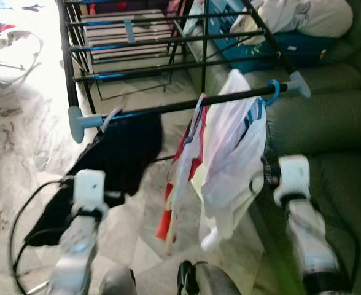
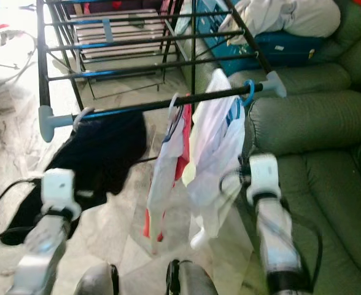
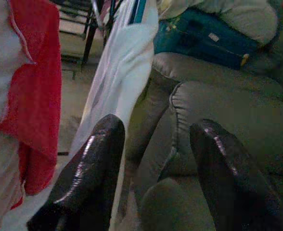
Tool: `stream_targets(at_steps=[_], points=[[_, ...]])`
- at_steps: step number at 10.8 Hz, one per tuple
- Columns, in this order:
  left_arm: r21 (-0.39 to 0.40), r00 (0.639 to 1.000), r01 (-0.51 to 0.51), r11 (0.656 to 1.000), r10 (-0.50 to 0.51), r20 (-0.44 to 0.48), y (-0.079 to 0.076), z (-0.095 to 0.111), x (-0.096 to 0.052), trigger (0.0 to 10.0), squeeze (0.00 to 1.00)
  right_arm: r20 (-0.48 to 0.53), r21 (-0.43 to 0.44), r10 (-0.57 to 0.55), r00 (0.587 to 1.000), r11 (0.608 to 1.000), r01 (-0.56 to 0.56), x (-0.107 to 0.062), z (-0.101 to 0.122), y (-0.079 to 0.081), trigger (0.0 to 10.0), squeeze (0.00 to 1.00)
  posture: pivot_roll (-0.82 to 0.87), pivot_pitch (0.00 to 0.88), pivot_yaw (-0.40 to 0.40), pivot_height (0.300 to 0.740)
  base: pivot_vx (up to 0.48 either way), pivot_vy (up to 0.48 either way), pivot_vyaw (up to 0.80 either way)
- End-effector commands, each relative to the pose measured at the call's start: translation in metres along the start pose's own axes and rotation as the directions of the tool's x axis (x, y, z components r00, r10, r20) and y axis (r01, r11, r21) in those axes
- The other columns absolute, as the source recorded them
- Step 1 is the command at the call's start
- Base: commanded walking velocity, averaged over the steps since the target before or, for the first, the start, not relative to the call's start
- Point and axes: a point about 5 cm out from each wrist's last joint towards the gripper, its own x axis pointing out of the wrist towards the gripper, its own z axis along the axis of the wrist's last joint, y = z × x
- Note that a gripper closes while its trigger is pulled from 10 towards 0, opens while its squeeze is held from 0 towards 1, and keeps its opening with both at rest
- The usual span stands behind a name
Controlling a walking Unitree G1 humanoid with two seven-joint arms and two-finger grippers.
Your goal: Hang hanger
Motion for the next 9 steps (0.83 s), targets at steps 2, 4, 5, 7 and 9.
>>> stream_targets(at_steps=[2,4,5,7,9], points=[[-0.015,0.999,-0.047,0.999,0.047,-0.008,0.004,0.001,-0.005,10.0,0.00,0.080,0.001,-0.029,0.996,1.000,0.029,-0.015,0.013,0.001,10.0,1.00,0.05,0.150,-0.067,0.740,0.000,0.000,0.00],[-0.017,0.999,-0.041,0.999,0.041,-0.009,-0.002,0.001,-0.005,10.0,0.00,0.082,0.003,-0.028,0.996,1.000,0.028,-0.022,0.018,0.004,10.0,1.00,0.04,0.147,-0.074,0.740,0.000,0.000,0.00],[-0.022,0.999,-0.046,0.999,0.046,-0.007,0.000,0.003,-0.004,10.0,0.00,0.091,0.004,-0.028,0.995,1.000,0.028,-0.021,0.022,0.002,10.0,1.00,0.04,0.145,-0.074,0.740,0.000,0.000,0.00],[-0.024,0.999,-0.050,0.998,0.050,-0.006,0.001,0.004,-0.002,10.0,0.00,0.092,0.008,-0.026,0.995,1.000,0.025,-0.022,0.024,0.004,10.0,1.00,0.04,0.143,-0.075,0.740,0.000,0.000,0.00],[-0.034,0.998,-0.056,0.998,0.056,0.000,0.001,0.005,-0.002,10.0,0.00,0.095,0.002,-0.017,0.995,1.000,0.017,-0.025,0.027,0.006,10.0,1.00,0.04,0.140,-0.078,0.740,0.000,0.000,0.00]])
